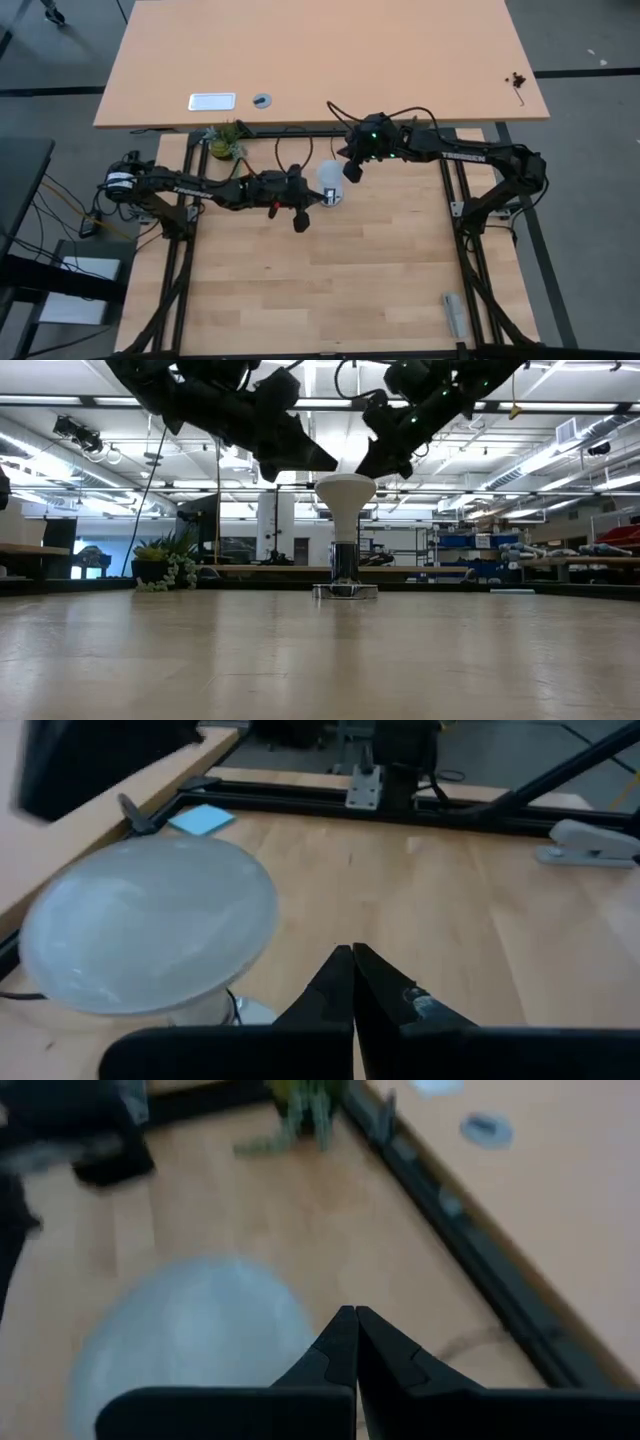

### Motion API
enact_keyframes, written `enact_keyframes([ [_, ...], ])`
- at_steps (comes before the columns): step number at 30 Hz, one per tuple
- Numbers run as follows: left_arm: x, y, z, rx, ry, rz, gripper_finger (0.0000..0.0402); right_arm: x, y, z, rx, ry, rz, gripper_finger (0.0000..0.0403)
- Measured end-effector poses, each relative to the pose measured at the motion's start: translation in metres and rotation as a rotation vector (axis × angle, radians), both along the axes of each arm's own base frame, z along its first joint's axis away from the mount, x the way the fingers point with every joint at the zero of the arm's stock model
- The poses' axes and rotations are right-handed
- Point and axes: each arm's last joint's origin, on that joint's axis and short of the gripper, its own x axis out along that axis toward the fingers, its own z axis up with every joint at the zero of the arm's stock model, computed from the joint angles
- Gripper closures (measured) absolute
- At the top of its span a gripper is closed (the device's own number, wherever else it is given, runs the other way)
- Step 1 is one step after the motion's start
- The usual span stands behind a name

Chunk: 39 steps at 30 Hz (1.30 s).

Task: Screw lightbulb
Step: Insert the white lightbulb into the desk lamp

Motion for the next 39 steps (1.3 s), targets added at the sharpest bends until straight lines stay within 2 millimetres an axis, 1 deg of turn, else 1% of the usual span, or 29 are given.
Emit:
enact_keyframes([
  [5, 0.002, 0.000, -0.003, -0.003, 0.001, 0.001, 0.0401, 0.010, -0.003, -0.012, 0.032, -0.004, 0.042, 0.0394],
  [7, 0.006, 0.000, -0.006, -0.003, -0.003, 0.001, 0.0401, 0.012, -0.004, -0.014, 0.030, -0.012, 0.045, 0.0394],
  [10, 0.009, 0.001, -0.010, -0.002, 0.014, 0.007, 0.0401, 0.012, -0.004, -0.014, 0.032, -0.008, 0.044, 0.0394],
  [15, 0.013, 0.007, -0.008, 0.019, -0.007, 0.056, 0.0401, 0.011, -0.003, -0.015, 0.050, -0.004, 0.064, 0.0395],
  [21, 0.011, 0.016, -0.011, 0.013, 0.017, 0.084, 0.0401, 0.010, -0.003, -0.016, 0.055, 0.012, 0.061, 0.0395],
  [35, 0.009, 0.020, -0.015, 0.028, 0.051, 0.142, 0.0401, 0.005, -0.001, -0.021, 0.090, 0.090, 0.052, 0.0395],
  [39, 0.008, 0.025, -0.015, 0.028, 0.058, 0.159, 0.0401, 0.003, 0.000, -0.022, 0.107, 0.107, 0.045, 0.0395],
])
